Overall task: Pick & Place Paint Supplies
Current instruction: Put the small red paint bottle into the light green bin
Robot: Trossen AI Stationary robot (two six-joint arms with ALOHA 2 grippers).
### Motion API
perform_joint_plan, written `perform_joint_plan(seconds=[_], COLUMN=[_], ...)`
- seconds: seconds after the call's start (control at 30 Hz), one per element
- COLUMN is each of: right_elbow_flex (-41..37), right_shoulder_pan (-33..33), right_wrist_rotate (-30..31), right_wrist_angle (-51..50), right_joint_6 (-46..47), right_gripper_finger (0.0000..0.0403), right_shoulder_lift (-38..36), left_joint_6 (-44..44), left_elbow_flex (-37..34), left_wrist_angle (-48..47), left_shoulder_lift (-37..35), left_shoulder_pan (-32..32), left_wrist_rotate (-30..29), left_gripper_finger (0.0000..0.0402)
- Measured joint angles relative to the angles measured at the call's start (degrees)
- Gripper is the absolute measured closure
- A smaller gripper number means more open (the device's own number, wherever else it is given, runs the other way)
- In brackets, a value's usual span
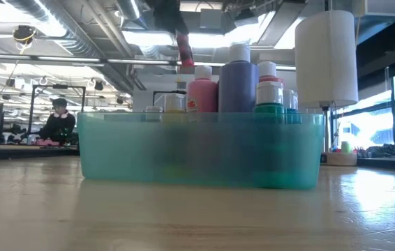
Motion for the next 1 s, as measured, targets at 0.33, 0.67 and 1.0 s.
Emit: perform_joint_plan(seconds=[0.33, 0.67, 1.0], right_elbow_flex=[0.0, 0.0, 0.0], right_shoulder_pan=[0.0, 0.0, 0.0], right_wrist_rotate=[2.1, 2.1, 3.5], right_wrist_angle=[-2.5, -9.5, -11.5], right_joint_6=[0.5, 1.6, -0.2], right_gripper_finger=[0.0225, 0.0225, 0.0225], right_shoulder_lift=[-5.3, -10.2, -10.3], left_joint_6=[-19.6, -47.4, -76.8], left_elbow_flex=[0.0, 0.0, 0.0], left_wrist_angle=[-4.1, -12.6, -15.9], left_shoulder_lift=[-1.4, -1.8, 1.0], left_shoulder_pan=[-13.3, -28.2, -43.9], left_wrist_rotate=[-7.3, -23.5, -36.0], left_gripper_finger=[0.0287, 0.0287, 0.0287])
